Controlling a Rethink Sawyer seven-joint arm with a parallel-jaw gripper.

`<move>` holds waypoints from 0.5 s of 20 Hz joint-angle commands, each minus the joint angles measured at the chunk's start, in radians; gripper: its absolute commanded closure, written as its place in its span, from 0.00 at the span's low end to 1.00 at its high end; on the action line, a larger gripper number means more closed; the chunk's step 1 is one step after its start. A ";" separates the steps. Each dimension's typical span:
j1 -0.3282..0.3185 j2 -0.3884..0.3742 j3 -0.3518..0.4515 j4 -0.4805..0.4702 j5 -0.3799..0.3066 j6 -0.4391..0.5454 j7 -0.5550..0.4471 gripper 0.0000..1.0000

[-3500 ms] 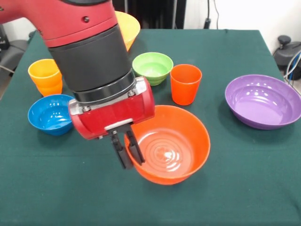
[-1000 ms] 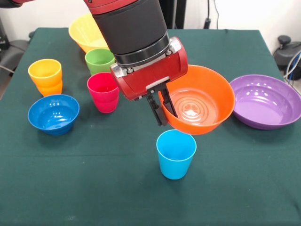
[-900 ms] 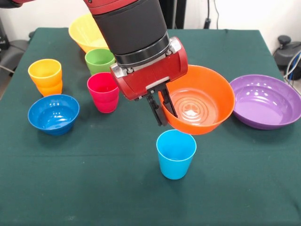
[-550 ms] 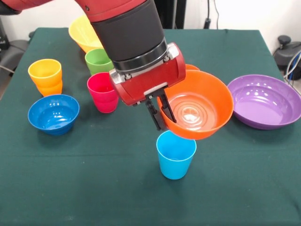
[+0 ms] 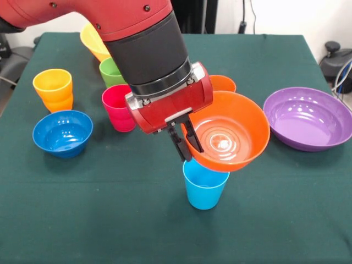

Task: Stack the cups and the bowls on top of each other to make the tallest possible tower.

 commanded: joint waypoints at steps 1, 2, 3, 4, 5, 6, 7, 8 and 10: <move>0.024 0.052 0.011 -0.057 -0.032 -0.003 -0.192 1.00; 0.023 0.054 0.012 -0.059 -0.032 -0.004 -0.195 1.00; 0.024 0.059 0.015 -0.064 -0.032 -0.004 -0.200 1.00; 0.024 0.062 0.016 -0.067 -0.031 -0.003 -0.202 1.00; 0.025 0.066 0.020 -0.073 -0.032 -0.001 -0.209 1.00; 0.026 0.069 0.021 -0.077 -0.031 0.002 -0.213 1.00; 0.027 0.075 0.024 -0.084 -0.030 0.005 -0.219 1.00; 0.027 0.078 0.025 -0.089 -0.030 0.008 -0.223 1.00; 0.027 0.082 0.028 -0.096 -0.030 0.011 -0.229 1.00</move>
